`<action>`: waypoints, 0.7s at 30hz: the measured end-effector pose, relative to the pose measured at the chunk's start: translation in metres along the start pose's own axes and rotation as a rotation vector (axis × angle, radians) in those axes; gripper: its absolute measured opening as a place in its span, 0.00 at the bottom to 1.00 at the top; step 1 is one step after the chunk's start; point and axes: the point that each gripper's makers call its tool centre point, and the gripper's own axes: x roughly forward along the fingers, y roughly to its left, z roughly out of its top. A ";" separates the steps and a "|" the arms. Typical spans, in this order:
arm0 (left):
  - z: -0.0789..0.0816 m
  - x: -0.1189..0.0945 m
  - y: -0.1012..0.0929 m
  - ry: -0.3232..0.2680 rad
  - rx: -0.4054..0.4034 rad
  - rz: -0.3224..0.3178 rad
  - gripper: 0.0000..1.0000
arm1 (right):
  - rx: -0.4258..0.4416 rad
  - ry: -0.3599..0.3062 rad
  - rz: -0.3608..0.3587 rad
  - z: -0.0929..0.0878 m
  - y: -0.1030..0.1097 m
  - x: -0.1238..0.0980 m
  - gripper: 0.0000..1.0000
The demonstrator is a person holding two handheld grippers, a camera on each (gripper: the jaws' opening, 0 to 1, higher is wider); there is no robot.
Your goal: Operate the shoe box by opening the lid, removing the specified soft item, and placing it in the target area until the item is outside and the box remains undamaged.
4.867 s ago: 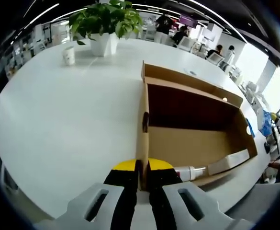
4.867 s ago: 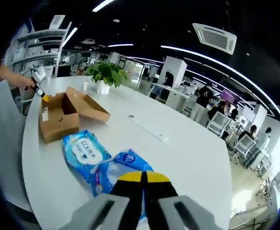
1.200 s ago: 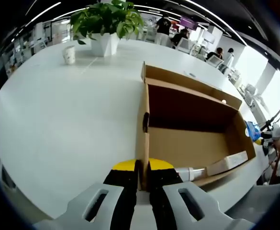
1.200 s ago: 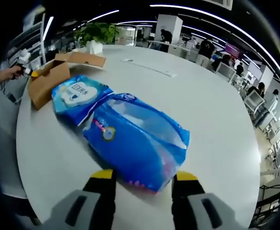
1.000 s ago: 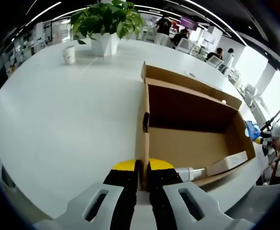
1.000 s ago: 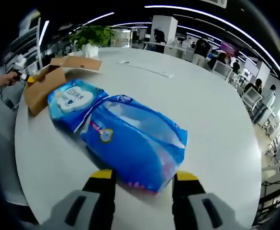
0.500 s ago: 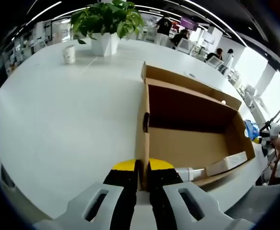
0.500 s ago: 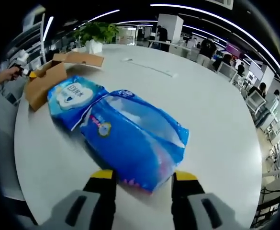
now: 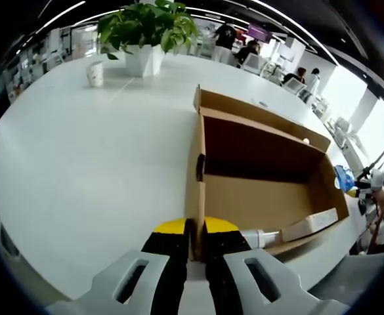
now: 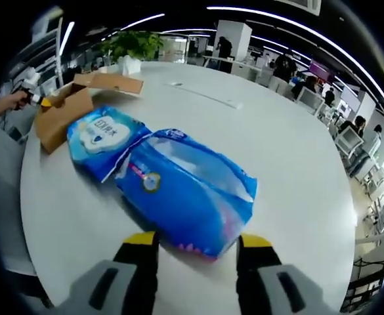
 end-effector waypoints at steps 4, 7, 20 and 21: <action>0.000 0.000 0.000 0.003 0.001 0.003 0.05 | -0.003 -0.008 -0.008 0.003 0.003 -0.009 0.48; 0.000 0.000 0.001 0.006 0.006 0.007 0.05 | -0.002 -0.017 -0.018 0.007 0.004 -0.016 0.50; 0.000 0.000 0.001 0.002 0.008 0.018 0.05 | 0.012 -0.084 -0.003 0.038 0.024 -0.045 0.54; 0.000 0.000 0.001 0.003 0.010 0.018 0.05 | 0.005 -0.097 -0.002 0.043 0.027 -0.048 0.55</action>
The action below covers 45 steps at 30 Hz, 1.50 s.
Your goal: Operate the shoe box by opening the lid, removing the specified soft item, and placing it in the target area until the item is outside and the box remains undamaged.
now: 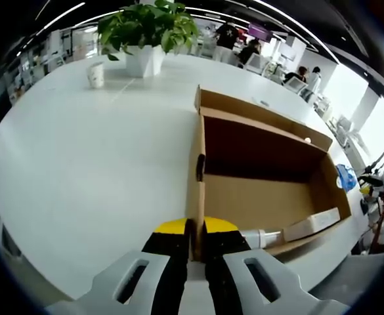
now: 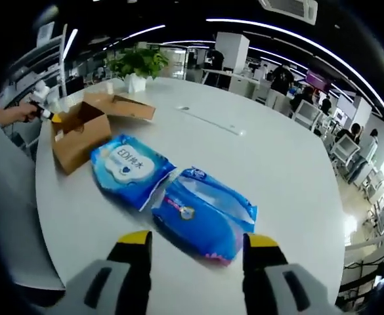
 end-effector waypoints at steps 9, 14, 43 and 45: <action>0.000 0.000 0.000 -0.004 0.004 -0.003 0.05 | -0.017 -0.058 0.057 0.032 0.029 -0.009 0.56; 0.000 0.000 0.000 -0.004 0.001 -0.003 0.05 | -0.036 -0.082 0.109 0.047 0.052 -0.011 0.56; 0.000 0.000 -0.001 -0.007 -0.005 -0.002 0.05 | -0.189 -0.168 0.323 0.133 0.160 0.008 0.52; 0.000 0.000 -0.001 -0.006 -0.005 -0.002 0.05 | -0.207 -0.175 0.336 0.138 0.166 0.010 0.52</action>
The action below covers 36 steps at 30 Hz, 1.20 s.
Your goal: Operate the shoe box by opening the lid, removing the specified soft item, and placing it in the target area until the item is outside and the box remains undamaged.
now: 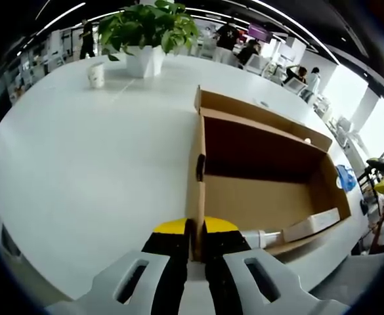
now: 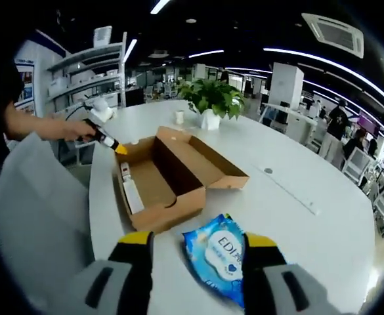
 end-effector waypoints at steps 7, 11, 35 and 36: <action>0.000 -0.001 -0.001 -0.002 0.001 -0.001 0.05 | -0.047 -0.028 0.071 0.021 0.018 0.019 0.45; 0.000 -0.001 -0.001 -0.003 -0.006 -0.004 0.05 | -0.062 -0.025 0.097 0.024 0.023 0.028 0.41; -0.001 -0.001 -0.001 -0.001 -0.005 -0.002 0.05 | -0.310 0.114 0.426 0.026 0.086 0.095 0.38; -0.001 -0.001 -0.001 -0.002 -0.005 -0.002 0.05 | -0.314 0.118 0.431 0.025 0.087 0.098 0.39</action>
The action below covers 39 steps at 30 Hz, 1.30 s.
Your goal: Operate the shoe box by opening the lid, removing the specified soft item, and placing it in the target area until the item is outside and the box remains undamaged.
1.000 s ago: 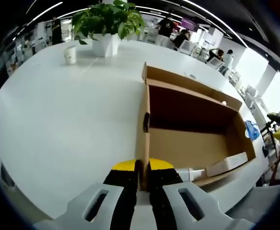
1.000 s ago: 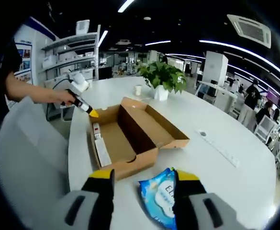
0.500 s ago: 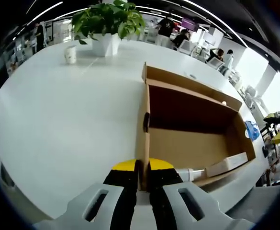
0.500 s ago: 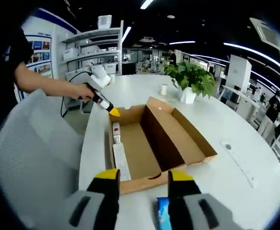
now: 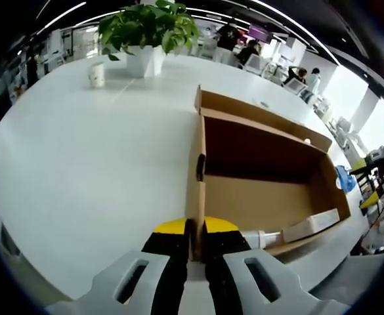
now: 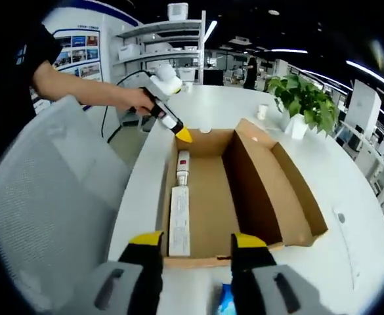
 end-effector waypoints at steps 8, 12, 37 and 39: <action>0.003 0.005 0.007 0.001 -0.002 -0.002 0.05 | -0.011 0.060 0.011 -0.013 -0.010 0.021 0.42; 0.004 0.007 0.009 -0.001 -0.004 -0.004 0.05 | -0.035 0.107 0.043 -0.020 -0.010 0.030 0.42; 0.003 0.009 0.009 0.004 -0.002 -0.004 0.05 | -0.040 0.165 0.046 -0.026 -0.018 0.043 0.45; 0.002 0.009 0.009 0.003 -0.001 -0.004 0.05 | -0.020 0.141 0.049 -0.020 -0.016 0.043 0.45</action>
